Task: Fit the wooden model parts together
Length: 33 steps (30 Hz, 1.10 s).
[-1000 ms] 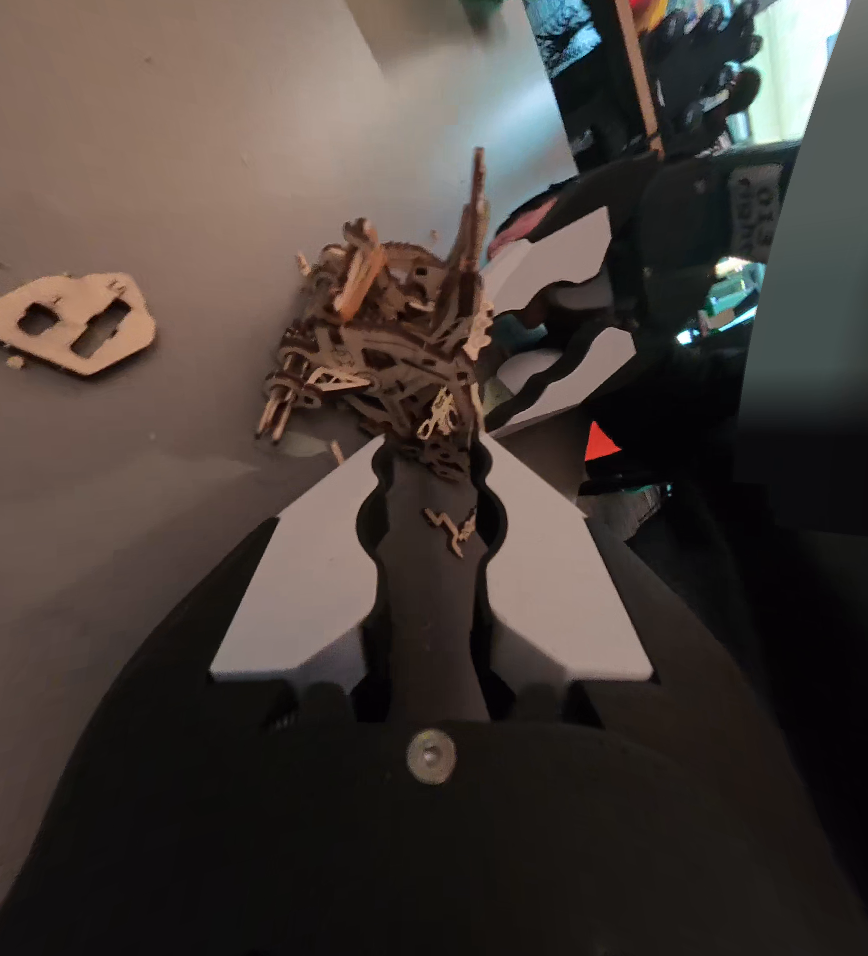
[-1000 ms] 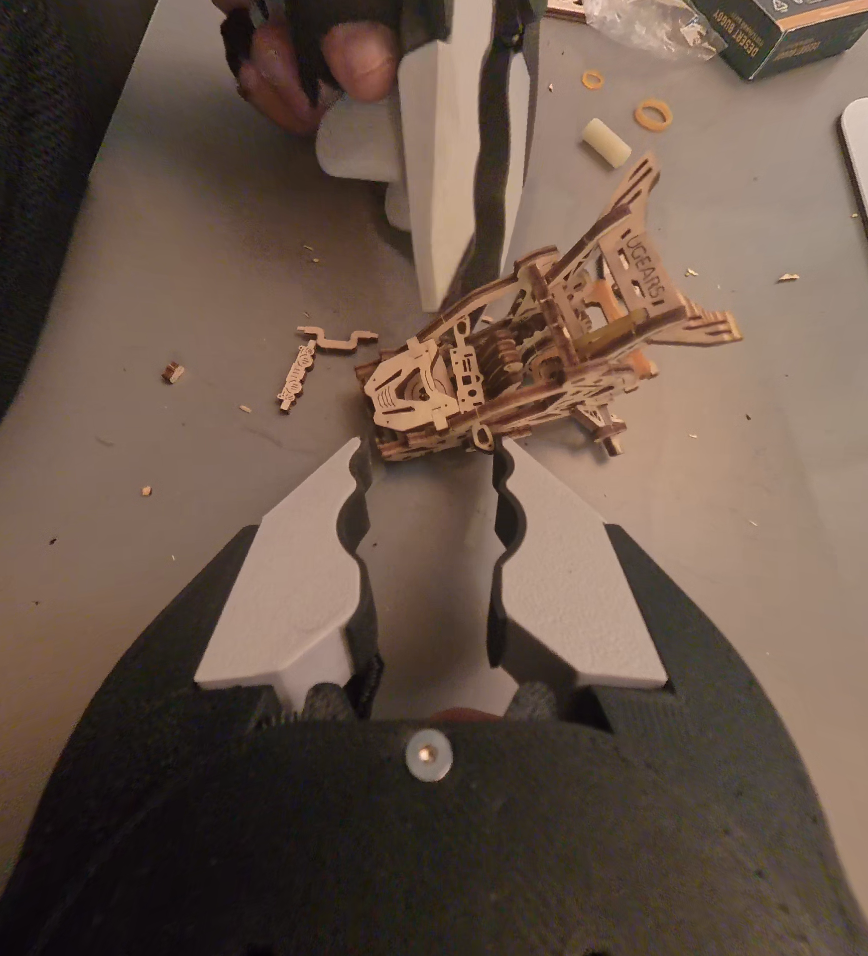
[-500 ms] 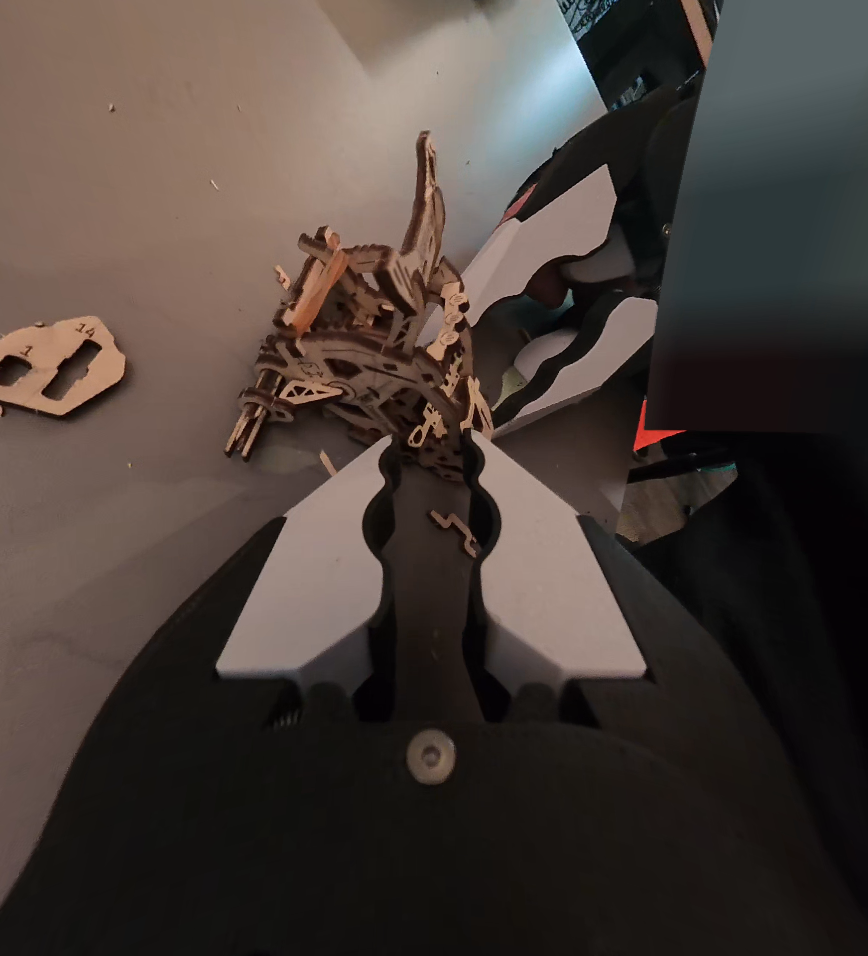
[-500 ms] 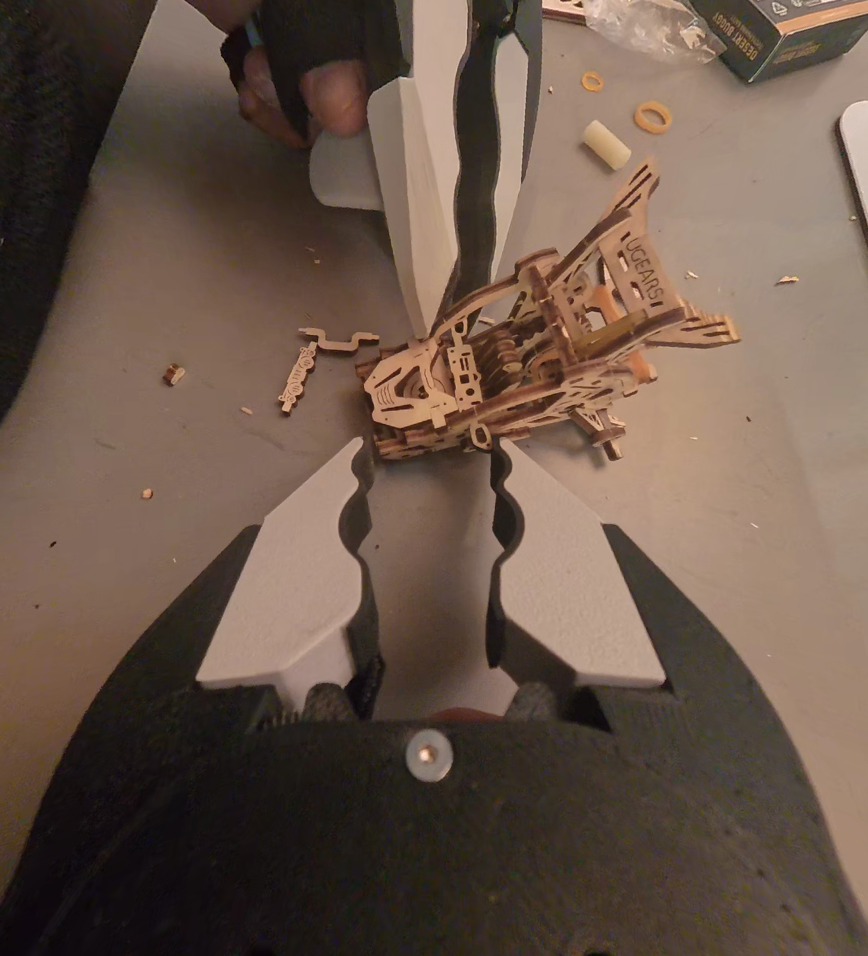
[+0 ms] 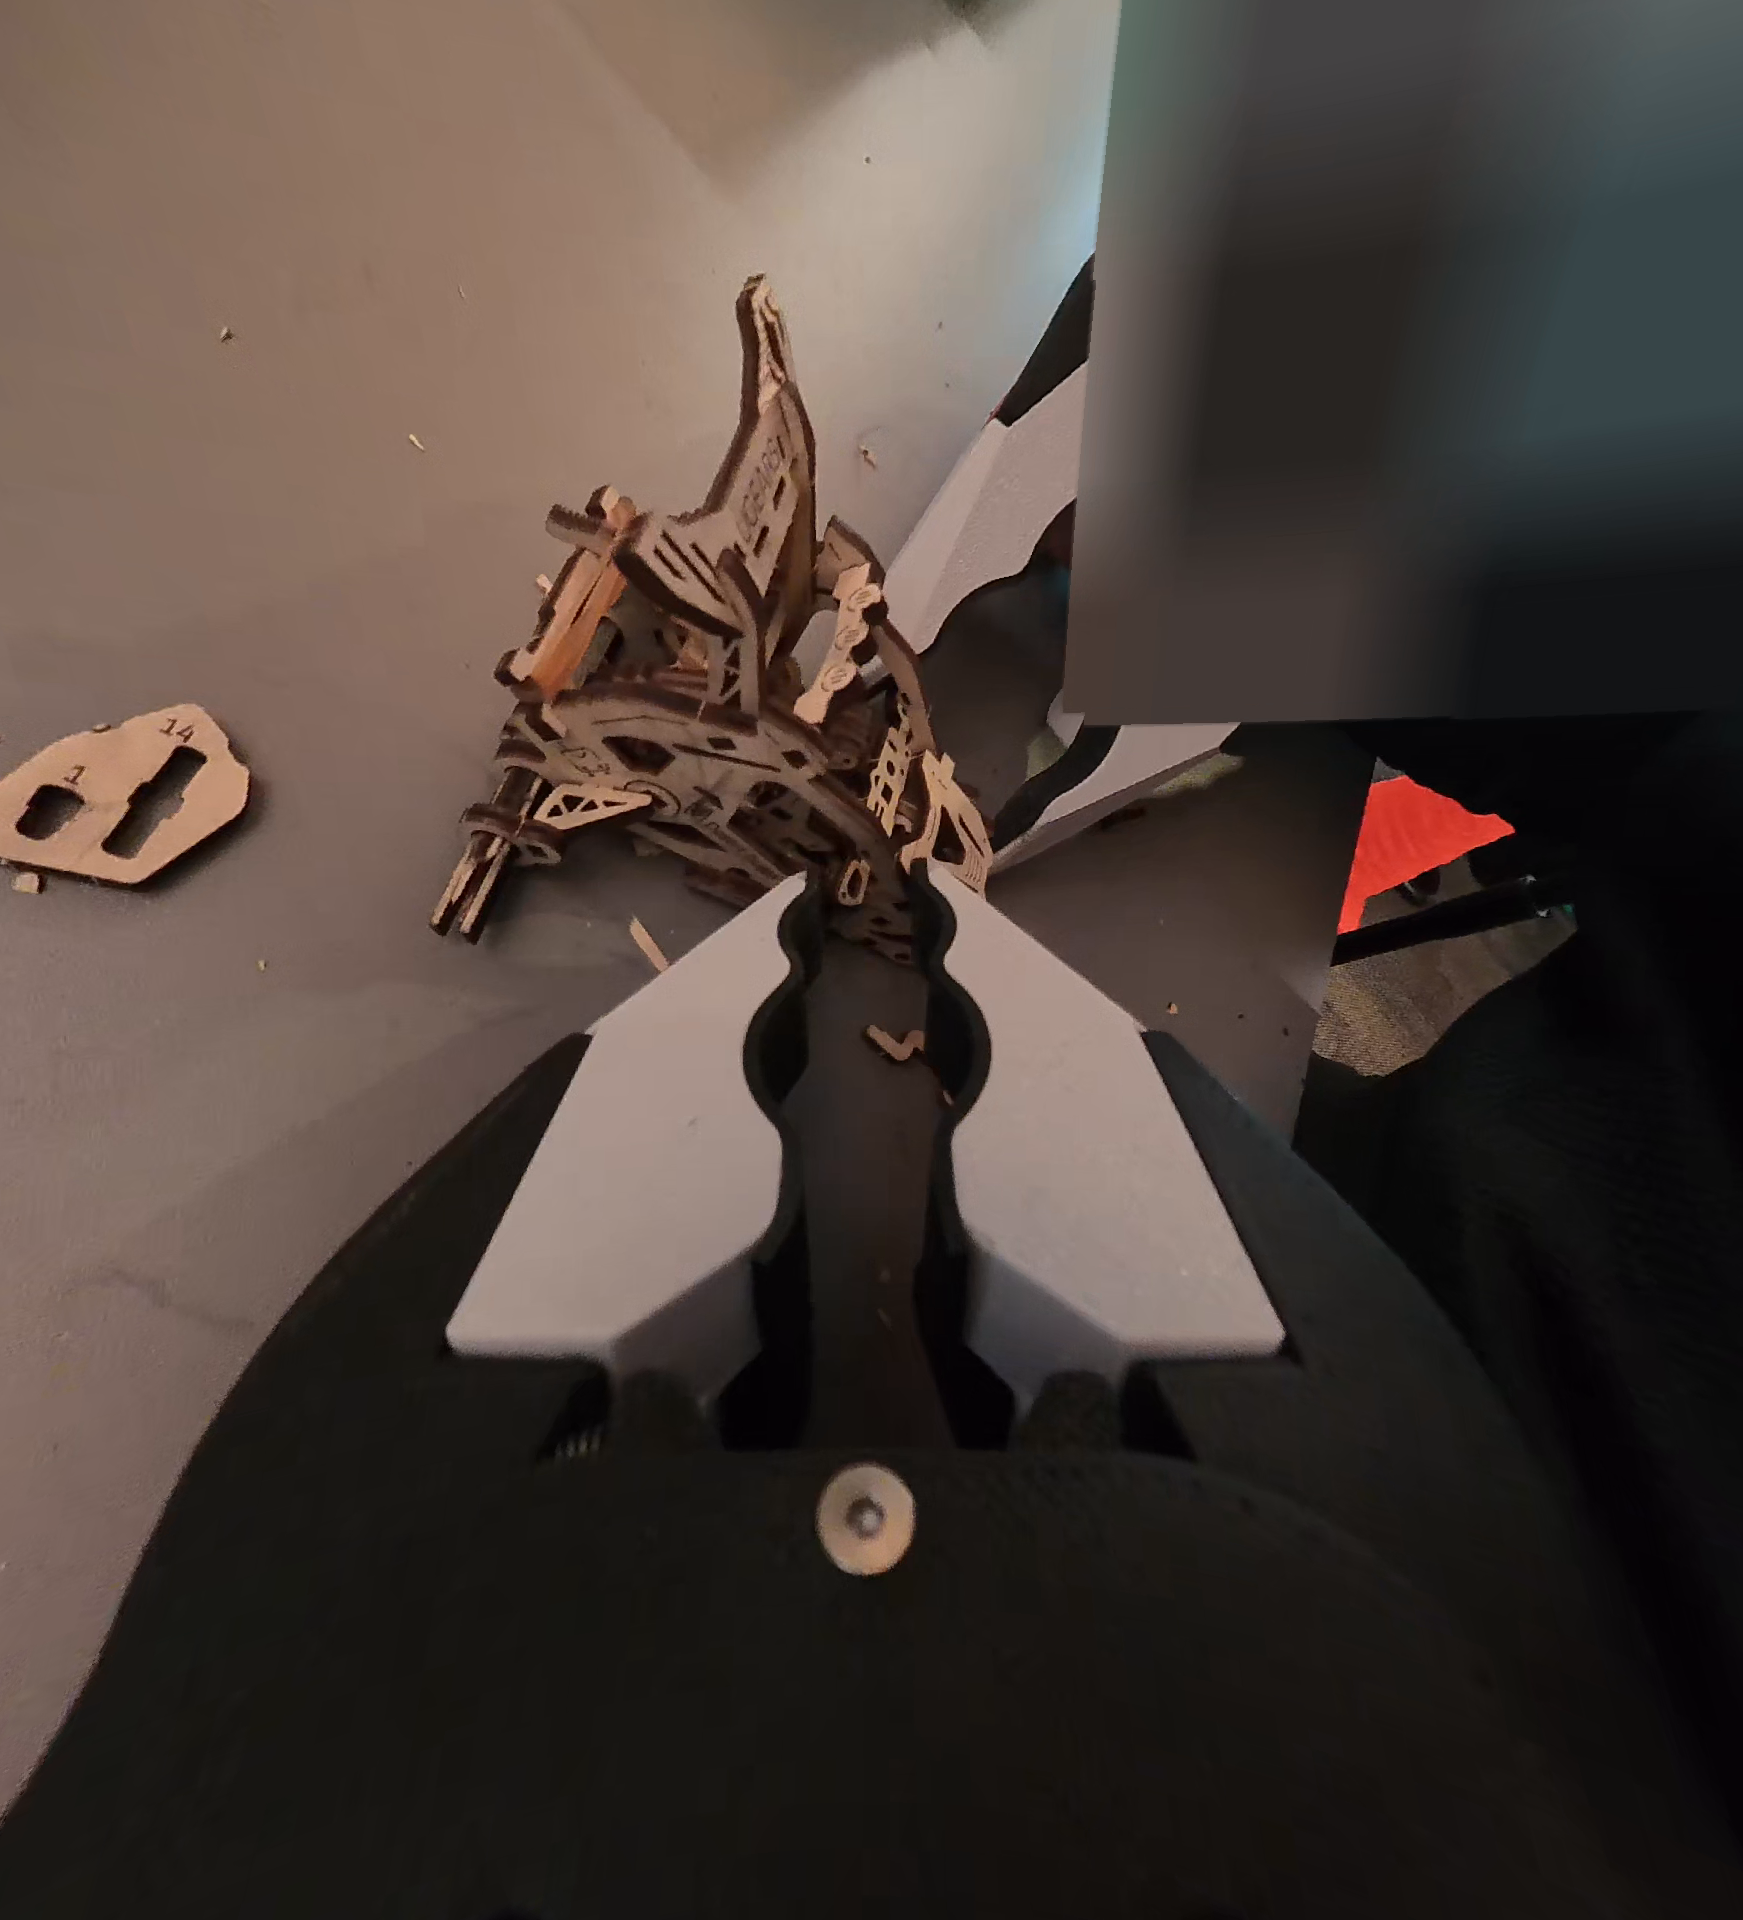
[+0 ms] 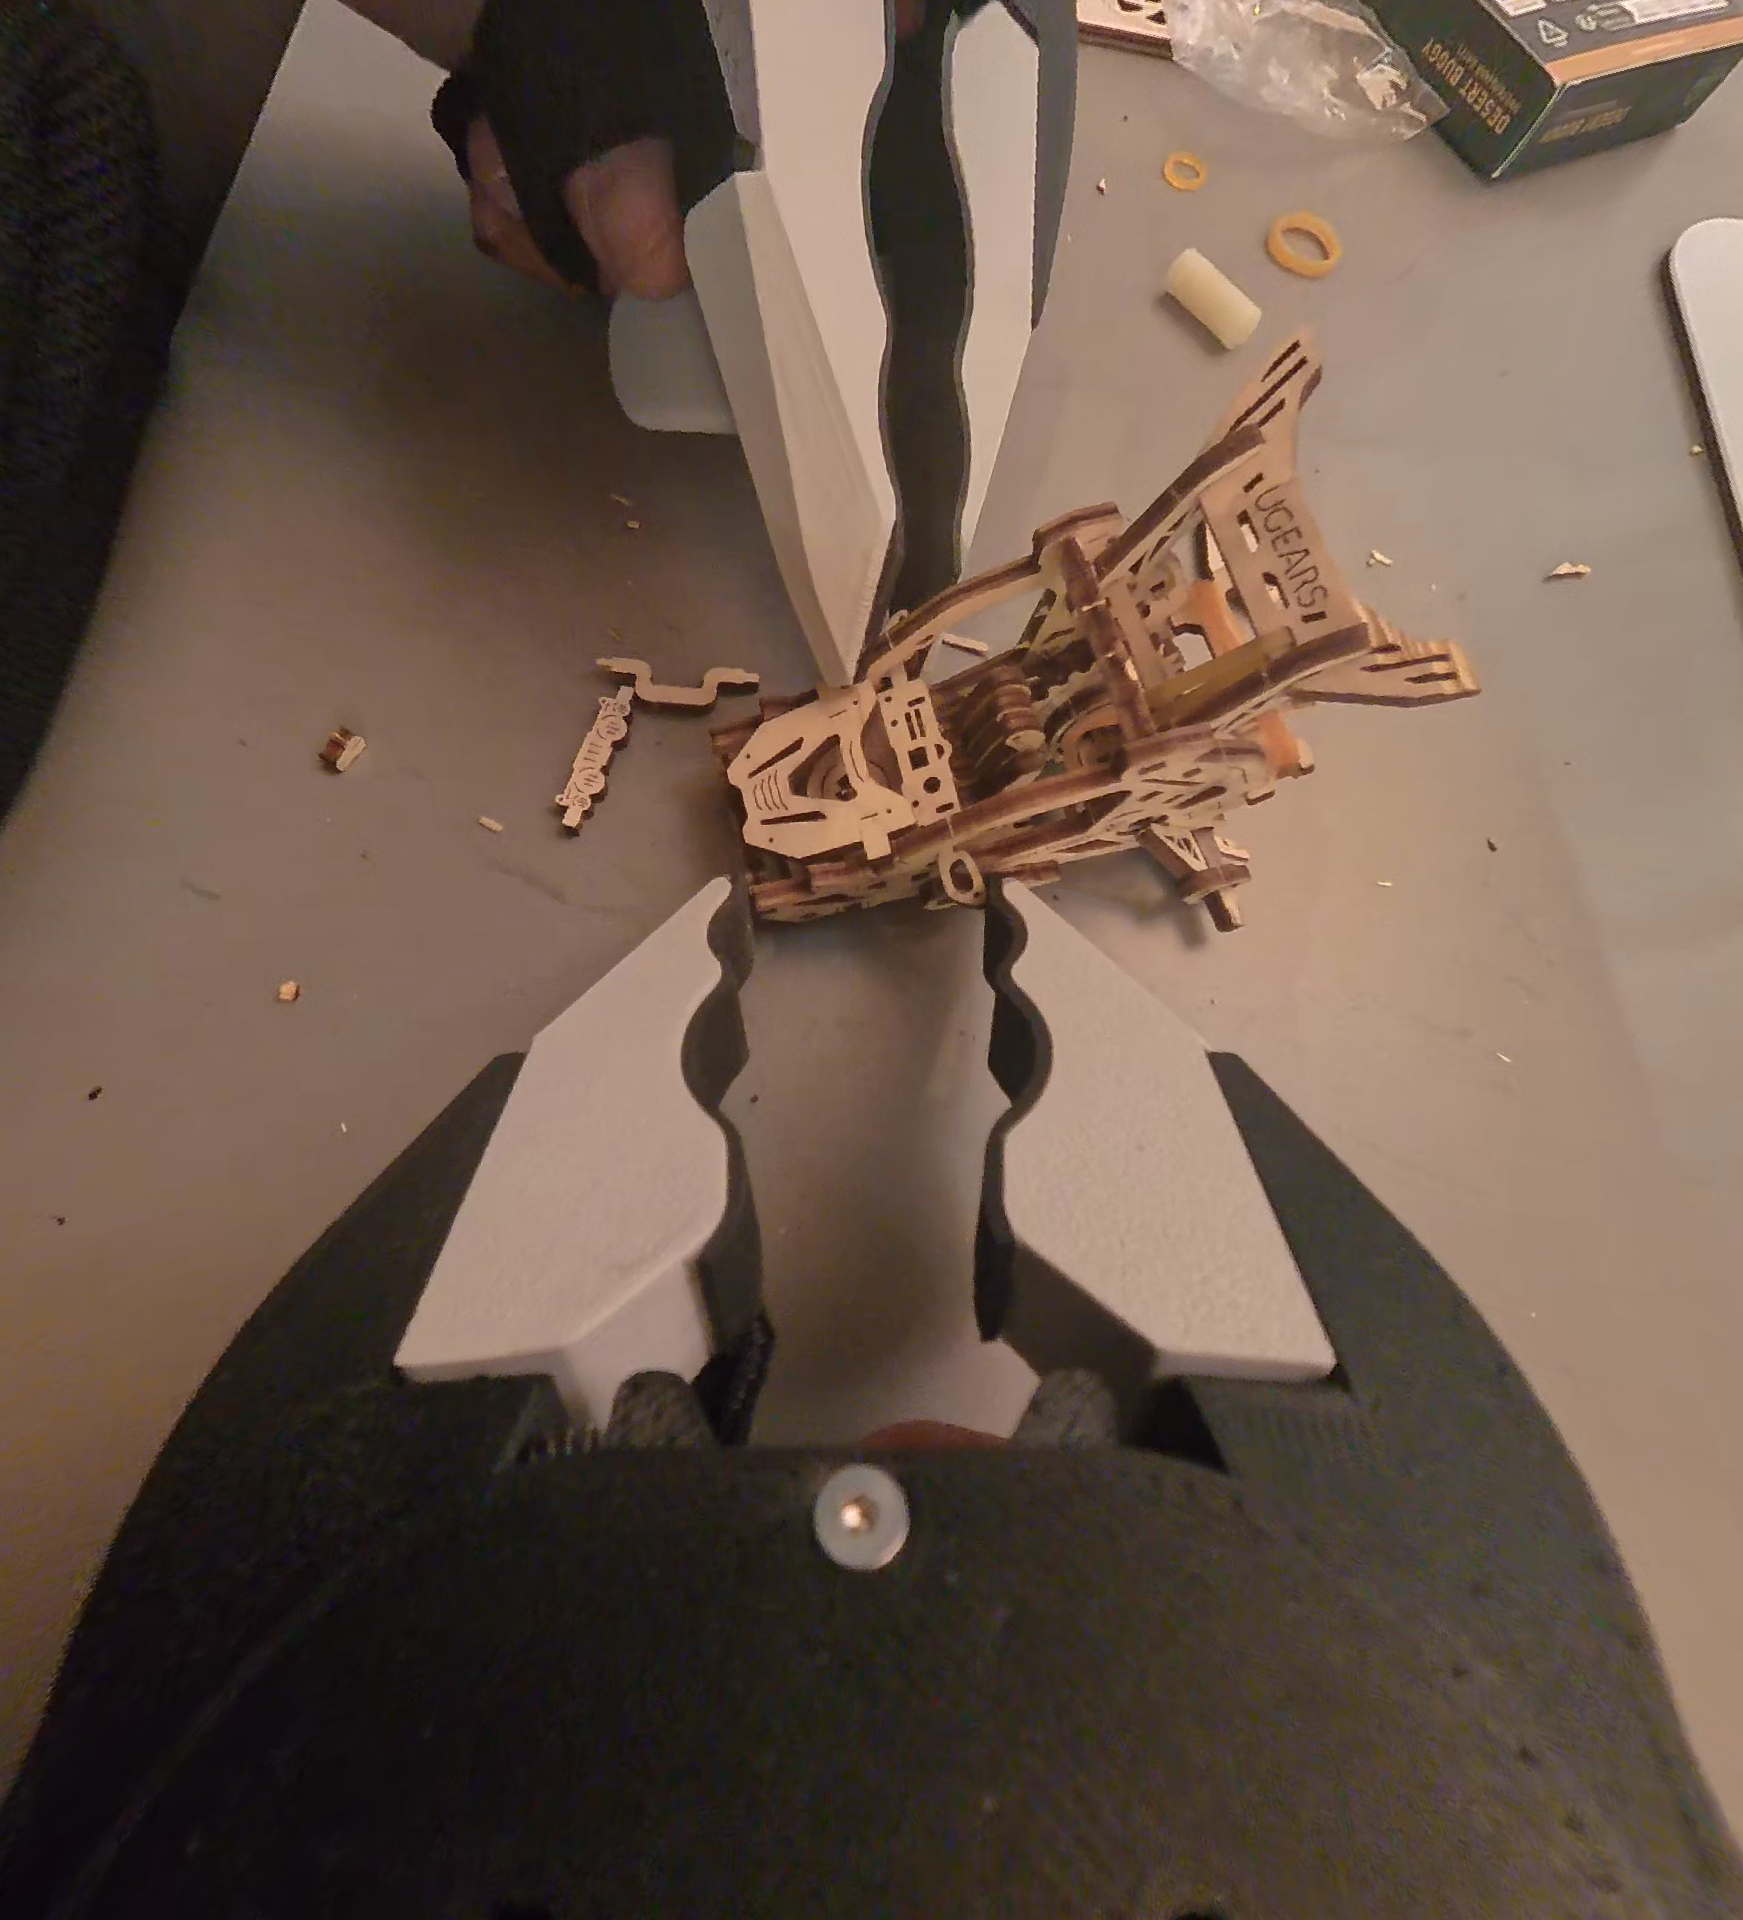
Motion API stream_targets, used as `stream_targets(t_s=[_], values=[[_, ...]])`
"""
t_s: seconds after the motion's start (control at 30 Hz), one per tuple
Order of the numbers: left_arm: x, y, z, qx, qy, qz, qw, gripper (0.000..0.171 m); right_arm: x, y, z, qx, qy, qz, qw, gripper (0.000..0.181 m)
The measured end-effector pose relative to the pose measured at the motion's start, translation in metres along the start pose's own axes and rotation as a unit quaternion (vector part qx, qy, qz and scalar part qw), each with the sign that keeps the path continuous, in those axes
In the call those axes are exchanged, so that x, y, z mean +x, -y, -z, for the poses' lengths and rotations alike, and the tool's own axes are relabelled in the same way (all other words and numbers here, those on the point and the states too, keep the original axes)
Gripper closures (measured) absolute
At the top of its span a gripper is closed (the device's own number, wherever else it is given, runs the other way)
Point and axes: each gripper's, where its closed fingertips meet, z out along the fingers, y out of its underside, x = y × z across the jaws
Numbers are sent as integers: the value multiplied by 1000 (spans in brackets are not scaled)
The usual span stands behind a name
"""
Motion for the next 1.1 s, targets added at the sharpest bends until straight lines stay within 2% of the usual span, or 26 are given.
stream_targets(t_s=[0.63, 1.1], values=[[0, 2, -2, -5, -25, 12, 1000, 158, 0, 5, 3, 3, -21, 31, 999, 138], [0, 2, -2, -4, -39, 28, 999, 158, 0, 5, 3, 6, -21, 22, 1000, 138]])
